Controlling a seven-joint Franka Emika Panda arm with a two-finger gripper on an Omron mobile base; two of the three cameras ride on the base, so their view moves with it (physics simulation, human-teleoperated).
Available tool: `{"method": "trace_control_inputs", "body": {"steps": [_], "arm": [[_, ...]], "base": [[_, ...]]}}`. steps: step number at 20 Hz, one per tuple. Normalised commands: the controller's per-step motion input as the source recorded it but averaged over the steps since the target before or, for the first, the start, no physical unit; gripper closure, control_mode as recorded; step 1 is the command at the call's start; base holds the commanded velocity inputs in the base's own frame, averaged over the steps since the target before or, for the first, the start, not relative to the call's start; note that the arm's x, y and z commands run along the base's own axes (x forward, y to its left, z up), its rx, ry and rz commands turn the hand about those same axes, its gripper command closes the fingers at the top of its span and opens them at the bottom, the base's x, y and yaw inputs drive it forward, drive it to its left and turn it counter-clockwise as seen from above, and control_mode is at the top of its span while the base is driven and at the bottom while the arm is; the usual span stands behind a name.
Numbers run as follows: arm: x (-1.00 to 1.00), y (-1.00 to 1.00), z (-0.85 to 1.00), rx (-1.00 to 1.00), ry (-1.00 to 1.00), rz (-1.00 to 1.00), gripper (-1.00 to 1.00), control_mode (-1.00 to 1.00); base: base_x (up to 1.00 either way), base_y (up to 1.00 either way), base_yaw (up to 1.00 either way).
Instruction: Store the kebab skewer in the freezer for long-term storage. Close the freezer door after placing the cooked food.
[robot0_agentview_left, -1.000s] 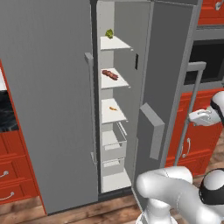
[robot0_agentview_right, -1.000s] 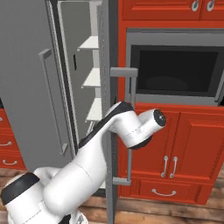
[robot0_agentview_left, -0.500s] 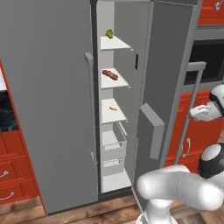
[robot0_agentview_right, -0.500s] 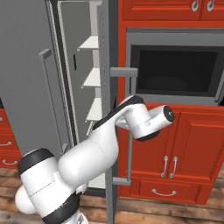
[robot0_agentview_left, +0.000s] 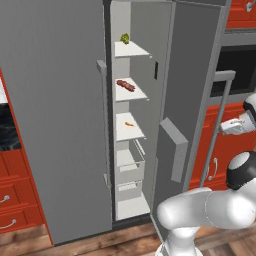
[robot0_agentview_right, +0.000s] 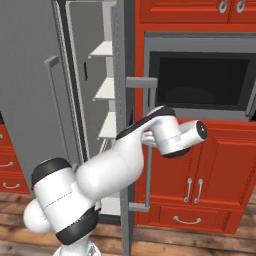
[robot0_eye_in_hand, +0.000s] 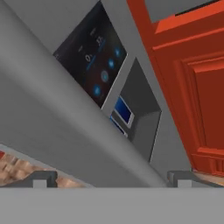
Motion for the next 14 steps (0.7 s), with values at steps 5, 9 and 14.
{"method": "trace_control_inputs", "body": {"steps": [5,9,14], "arm": [[0.23,0.00,-0.11,0.00,-0.15,0.04,-1.00,-1.00],[0.43,0.00,-0.03,0.00,-0.03,0.00,-1.00,-1.00],[0.43,0.00,0.00,0.00,0.00,0.00,-1.00,-1.00]], "base": [[0.00,0.00,0.00],[0.00,0.00,0.00],[0.00,0.00,0.00]]}}
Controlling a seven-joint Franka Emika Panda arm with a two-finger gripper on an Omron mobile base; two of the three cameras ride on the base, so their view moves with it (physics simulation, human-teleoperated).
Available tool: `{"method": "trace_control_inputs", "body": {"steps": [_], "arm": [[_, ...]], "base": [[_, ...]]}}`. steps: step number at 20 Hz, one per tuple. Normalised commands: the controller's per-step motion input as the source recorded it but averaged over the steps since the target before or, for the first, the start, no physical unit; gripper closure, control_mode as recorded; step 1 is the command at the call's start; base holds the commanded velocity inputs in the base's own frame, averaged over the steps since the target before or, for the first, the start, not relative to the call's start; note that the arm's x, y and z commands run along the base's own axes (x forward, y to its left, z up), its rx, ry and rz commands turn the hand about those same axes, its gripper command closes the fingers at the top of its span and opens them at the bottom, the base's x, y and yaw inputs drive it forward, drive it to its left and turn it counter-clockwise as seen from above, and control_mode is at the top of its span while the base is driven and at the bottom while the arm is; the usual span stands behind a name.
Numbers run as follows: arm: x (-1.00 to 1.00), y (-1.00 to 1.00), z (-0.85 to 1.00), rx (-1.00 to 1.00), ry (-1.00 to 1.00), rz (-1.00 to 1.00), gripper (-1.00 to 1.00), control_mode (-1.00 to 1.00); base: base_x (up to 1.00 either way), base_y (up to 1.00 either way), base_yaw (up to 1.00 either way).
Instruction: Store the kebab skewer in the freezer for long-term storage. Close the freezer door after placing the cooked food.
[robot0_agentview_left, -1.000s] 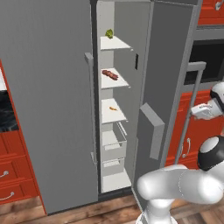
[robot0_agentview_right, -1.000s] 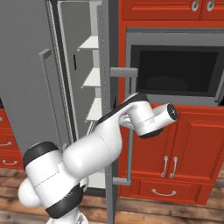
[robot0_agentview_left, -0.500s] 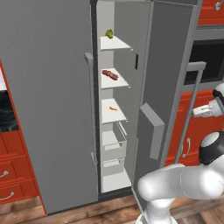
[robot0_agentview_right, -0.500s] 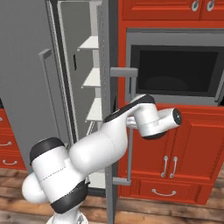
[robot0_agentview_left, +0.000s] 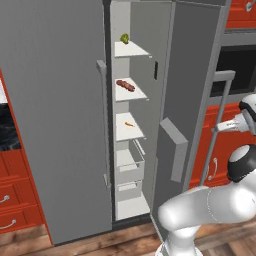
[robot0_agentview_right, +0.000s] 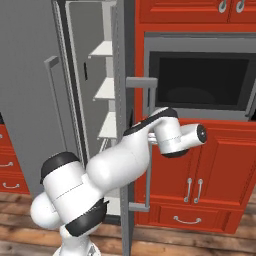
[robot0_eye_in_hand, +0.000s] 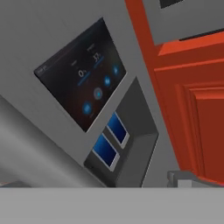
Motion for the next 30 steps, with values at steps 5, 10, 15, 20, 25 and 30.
{"method": "trace_control_inputs", "body": {"steps": [5,10,15,20,25,30], "arm": [[0.14,0.13,-0.09,0.00,0.00,0.00,-1.00,-1.00],[0.00,0.87,-0.06,-0.01,0.00,0.01,-1.00,-1.00],[0.00,1.00,0.00,-0.05,0.00,0.03,-1.00,-1.00],[-0.02,1.00,0.00,-0.12,0.03,0.00,-1.00,-1.00],[0.00,1.00,0.00,-0.16,0.00,-0.05,-1.00,-1.00],[0.00,1.00,0.00,-0.14,0.00,-0.20,-1.00,-1.00]], "base": [[0.00,0.00,0.00],[0.00,0.00,0.00],[0.00,0.00,0.00],[0.00,0.00,0.00],[0.00,0.00,0.00],[0.00,0.00,0.00]]}}
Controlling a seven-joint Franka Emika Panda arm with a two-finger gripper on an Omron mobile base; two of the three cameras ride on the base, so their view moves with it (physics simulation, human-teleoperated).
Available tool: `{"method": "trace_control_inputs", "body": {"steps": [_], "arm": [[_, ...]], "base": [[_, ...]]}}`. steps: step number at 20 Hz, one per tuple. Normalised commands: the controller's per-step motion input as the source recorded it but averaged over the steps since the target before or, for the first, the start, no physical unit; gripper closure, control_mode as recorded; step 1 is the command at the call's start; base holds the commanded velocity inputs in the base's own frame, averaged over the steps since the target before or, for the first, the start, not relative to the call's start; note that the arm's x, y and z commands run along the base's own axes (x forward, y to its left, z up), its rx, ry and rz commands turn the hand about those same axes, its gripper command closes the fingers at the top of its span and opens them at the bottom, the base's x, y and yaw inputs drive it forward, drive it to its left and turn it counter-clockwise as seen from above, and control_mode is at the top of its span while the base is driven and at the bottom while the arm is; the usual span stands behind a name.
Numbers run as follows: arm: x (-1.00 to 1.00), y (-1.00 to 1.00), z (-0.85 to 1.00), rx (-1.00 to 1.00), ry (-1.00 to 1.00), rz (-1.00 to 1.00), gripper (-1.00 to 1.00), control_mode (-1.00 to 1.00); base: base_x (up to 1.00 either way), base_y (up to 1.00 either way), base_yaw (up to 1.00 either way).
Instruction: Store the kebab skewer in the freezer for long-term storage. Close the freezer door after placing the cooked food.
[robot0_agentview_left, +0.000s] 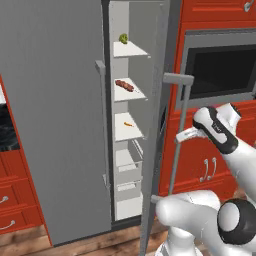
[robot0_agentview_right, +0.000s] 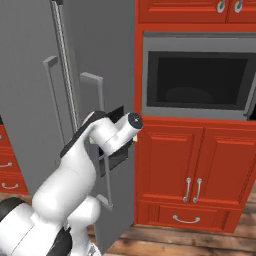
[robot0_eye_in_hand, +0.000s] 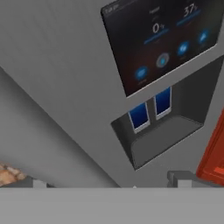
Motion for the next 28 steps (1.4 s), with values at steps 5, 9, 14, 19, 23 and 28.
{"method": "trace_control_inputs", "body": {"steps": [5,9,14,19,23,28], "arm": [[0.02,0.83,0.00,-0.16,0.01,-0.26,-1.00,-1.00],[0.14,0.58,0.00,-0.17,0.00,-0.29,-1.00,-1.00],[0.30,0.52,0.07,-0.19,0.00,-0.29,-1.00,-1.00],[0.57,0.24,0.13,-0.17,-0.02,-0.21,-1.00,-1.00],[0.70,0.05,0.16,-0.12,-0.01,-0.09,-1.00,-1.00],[0.05,-0.06,0.27,-0.01,-0.10,0.00,-1.00,-1.00]], "base": [[0.00,0.00,0.00],[0.00,0.00,0.00],[0.00,0.00,0.00],[0.00,0.00,0.00],[0.00,0.00,0.00],[0.00,0.00,0.00]]}}
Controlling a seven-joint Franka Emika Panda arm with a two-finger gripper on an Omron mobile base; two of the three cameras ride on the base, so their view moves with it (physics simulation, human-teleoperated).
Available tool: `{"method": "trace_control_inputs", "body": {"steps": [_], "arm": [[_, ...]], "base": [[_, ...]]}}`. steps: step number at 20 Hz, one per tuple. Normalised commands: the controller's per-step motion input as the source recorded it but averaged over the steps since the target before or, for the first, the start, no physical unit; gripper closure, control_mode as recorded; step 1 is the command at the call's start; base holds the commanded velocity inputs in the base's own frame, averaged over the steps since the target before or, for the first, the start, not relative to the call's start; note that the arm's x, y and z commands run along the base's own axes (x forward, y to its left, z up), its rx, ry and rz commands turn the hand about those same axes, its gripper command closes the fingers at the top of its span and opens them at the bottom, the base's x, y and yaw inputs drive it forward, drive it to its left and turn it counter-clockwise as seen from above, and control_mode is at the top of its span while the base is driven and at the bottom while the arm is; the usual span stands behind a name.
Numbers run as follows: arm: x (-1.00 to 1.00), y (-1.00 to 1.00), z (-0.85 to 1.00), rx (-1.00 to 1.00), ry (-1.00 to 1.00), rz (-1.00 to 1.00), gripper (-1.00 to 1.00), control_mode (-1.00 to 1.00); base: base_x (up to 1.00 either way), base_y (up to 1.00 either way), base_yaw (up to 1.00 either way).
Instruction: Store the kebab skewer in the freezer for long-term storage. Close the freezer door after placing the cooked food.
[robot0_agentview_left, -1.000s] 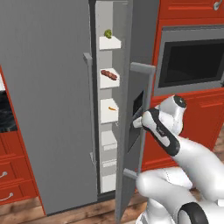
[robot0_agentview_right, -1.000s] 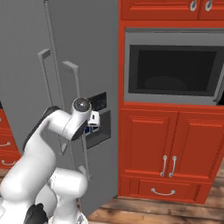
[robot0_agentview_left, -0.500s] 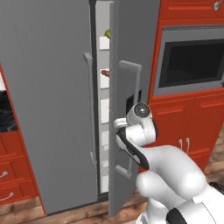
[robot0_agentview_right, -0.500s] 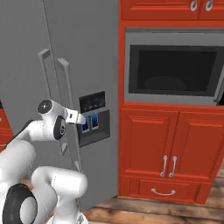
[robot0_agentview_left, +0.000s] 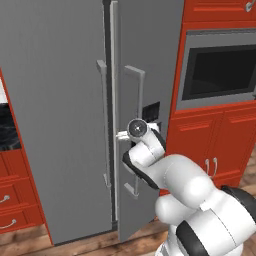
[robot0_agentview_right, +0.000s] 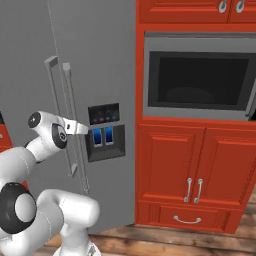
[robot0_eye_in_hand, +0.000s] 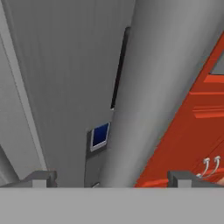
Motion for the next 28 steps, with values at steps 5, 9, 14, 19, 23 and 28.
{"method": "trace_control_inputs", "body": {"steps": [5,9,14,19,23,28], "arm": [[0.10,-0.13,0.22,0.12,0.00,0.01,-1.00,-1.00],[0.01,-0.07,0.42,0.21,0.01,0.04,-1.00,-1.00],[0.00,0.00,0.69,0.15,0.03,0.03,-1.00,-1.00],[0.21,0.00,0.05,0.01,0.00,0.08,-1.00,-1.00],[0.47,0.00,0.00,0.00,0.04,0.16,-1.00,-1.00],[0.42,0.00,0.00,0.00,0.01,0.07,-1.00,-1.00]], "base": [[0.00,0.00,0.00],[0.00,0.00,0.00],[0.00,0.00,0.00],[0.00,0.00,0.00],[0.00,0.00,0.00],[0.00,0.00,0.00]]}}
